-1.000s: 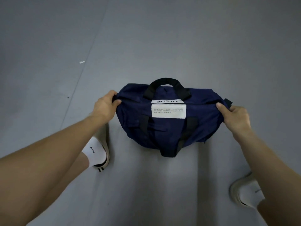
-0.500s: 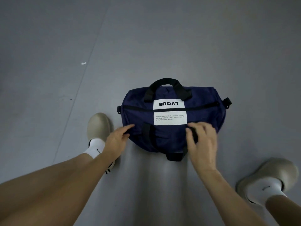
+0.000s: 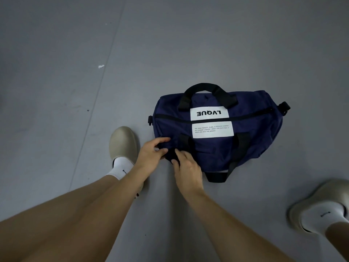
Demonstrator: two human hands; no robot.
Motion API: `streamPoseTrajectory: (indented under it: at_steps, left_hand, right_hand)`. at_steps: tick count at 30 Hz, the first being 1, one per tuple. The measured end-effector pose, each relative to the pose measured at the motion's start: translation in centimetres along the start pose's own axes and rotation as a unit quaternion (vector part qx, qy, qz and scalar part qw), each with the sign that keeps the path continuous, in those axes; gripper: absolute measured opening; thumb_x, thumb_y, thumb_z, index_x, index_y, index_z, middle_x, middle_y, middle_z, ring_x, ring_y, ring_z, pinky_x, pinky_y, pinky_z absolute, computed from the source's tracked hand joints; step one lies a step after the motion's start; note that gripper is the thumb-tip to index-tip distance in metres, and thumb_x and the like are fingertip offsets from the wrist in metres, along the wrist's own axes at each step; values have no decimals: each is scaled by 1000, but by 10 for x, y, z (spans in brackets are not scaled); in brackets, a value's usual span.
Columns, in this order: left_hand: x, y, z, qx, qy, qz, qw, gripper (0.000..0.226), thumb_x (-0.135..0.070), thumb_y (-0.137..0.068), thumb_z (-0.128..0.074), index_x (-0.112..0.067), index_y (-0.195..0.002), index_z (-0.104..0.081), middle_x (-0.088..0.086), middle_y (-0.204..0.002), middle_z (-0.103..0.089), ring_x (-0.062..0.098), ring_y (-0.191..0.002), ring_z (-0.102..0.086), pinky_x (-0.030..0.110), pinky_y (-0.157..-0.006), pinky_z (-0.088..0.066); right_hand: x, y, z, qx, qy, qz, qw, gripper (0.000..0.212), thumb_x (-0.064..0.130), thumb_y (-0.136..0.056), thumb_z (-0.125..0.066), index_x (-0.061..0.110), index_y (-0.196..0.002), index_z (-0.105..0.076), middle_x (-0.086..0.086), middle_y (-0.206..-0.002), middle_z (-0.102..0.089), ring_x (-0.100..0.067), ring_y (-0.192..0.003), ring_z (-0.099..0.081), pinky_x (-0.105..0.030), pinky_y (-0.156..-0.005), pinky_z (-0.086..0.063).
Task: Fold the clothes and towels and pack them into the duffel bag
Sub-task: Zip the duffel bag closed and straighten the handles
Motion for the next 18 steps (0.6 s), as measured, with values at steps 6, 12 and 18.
streamPoseTrajectory:
  at_steps: [6,12,18]
  left_hand:
    - [-3,12,3,-13,37,3,999,35,2,-94,-61,-22,-119,-71,-3,-106,-69,16,-95,-70,26,-82,-59]
    - [1,13,-1,-24,-5,-10,1000,34,-4,-93,-65,-32,-111,-72,-10,-106,-68,16,-89,-71,38,-88,-59]
    - [1,13,-3,-38,-41,-26,998,36,-7,-92,-67,-39,-108,-72,-15,-102,-71,15,-89,-70,40,-88,-59]
  right_hand:
    - [12,-21,11,-4,33,42,999,16,34,-99,-58,19,-103,-60,3,-101,-62,-20,-86,-63,-31,-66,-42]
    - [8,-19,14,5,30,32,999,12,32,-99,-58,20,-100,-57,5,-99,-60,-16,-86,-60,-30,-68,-44]
    - [7,-19,19,-3,37,16,999,13,32,-99,-57,19,-98,-56,4,-98,-60,-18,-83,-61,-35,-71,-50]
Point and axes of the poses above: each hand's wrist, its own y-axis away from the middle knuckle, its own z-axis out of the back of the hand, x = y × z, the point moved 3 cm from there along -y, towards the middle knuckle
